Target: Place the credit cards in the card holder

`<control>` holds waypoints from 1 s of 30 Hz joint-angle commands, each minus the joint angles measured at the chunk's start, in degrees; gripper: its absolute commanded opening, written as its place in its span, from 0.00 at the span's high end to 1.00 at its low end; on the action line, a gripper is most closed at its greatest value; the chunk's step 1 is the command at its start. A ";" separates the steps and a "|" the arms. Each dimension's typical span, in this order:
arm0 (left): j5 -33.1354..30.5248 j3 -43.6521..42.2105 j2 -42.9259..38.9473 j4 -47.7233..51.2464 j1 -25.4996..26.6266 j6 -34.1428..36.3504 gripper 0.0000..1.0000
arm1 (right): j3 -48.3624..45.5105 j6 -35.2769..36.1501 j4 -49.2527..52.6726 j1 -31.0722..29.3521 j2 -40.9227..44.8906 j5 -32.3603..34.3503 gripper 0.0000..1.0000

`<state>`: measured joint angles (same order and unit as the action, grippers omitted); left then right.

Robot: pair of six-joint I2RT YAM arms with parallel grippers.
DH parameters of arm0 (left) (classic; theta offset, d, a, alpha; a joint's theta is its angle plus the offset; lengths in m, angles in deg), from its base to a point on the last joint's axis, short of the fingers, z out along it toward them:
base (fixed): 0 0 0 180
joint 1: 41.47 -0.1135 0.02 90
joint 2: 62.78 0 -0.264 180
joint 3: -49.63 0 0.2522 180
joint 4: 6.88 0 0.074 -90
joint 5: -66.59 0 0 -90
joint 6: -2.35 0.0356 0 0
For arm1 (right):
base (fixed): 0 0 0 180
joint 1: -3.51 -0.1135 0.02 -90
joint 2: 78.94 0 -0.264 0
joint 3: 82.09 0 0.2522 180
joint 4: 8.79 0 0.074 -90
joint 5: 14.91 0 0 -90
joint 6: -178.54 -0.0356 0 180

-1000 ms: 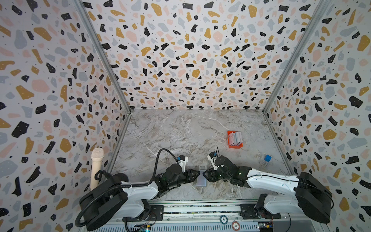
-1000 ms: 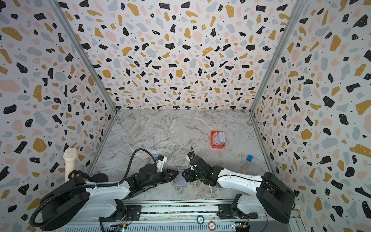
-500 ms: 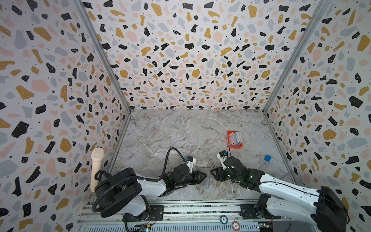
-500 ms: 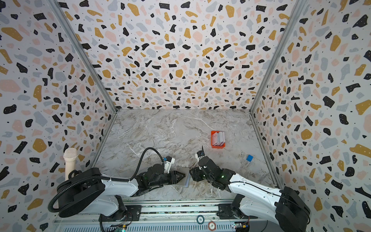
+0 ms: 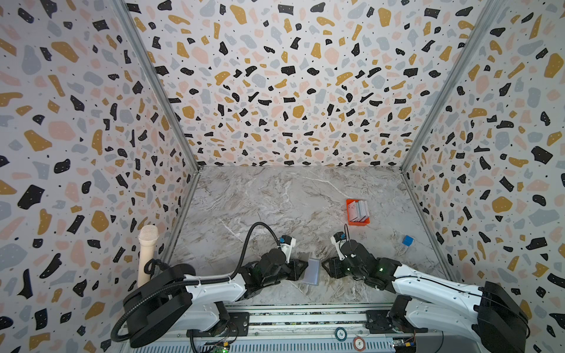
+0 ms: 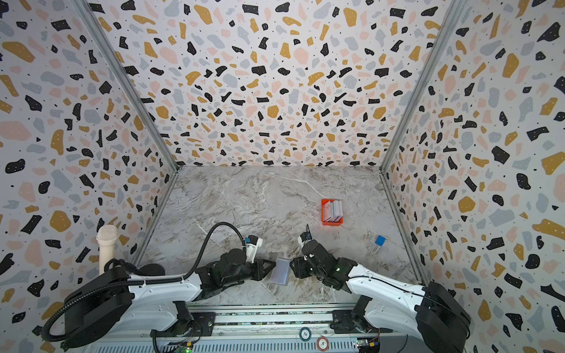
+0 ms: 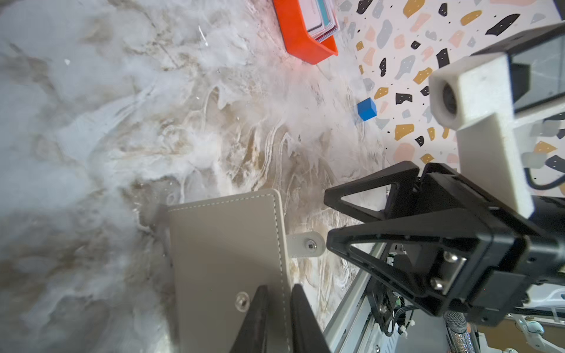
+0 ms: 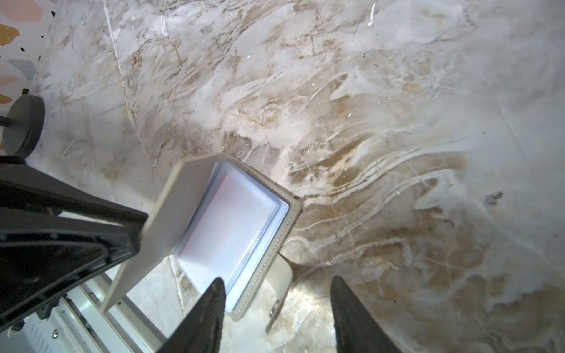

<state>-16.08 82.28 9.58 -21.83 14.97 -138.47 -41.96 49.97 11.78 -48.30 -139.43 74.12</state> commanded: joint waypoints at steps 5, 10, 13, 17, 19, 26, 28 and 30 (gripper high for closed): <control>1.97 -0.18 3.04 -0.32 0.68 2.57 0.96 | -0.11 -0.97 -1.23 0.18 -1.10 -1.16 0.45; 2.57 -0.11 6.17 2.92 1.01 3.70 1.00 | -0.77 -1.57 -3.38 0.13 -2.74 -3.00 0.45; 2.82 -0.78 6.65 2.25 0.99 3.30 1.00 | -1.14 -1.90 -6.58 0.07 -4.19 -5.10 0.44; 2.17 -1.13 6.22 1.74 1.02 2.70 1.00 | -2.34 -4.33 -10.27 -0.37 -5.62 -7.24 0.43; 2.16 -1.23 6.09 1.47 0.95 2.58 1.00 | -3.14 -5.67 -12.04 -1.02 -6.20 -7.91 0.43; 1.99 -1.41 6.39 0.76 0.98 2.24 1.00 | -2.49 -7.42 -11.51 -3.39 -7.87 -7.42 0.48; 1.98 -1.32 6.22 0.76 0.95 2.23 1.00 | -2.72 -7.83 -10.94 -3.88 -7.47 -7.40 0.52; 1.97 -1.23 6.29 0.76 0.96 2.47 1.00 | -2.72 -7.91 -10.20 -4.00 -6.97 -7.33 0.59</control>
<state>-13.85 81.78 15.98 -20.34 15.69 -136.35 -44.93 43.20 0.69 -51.91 -147.56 66.73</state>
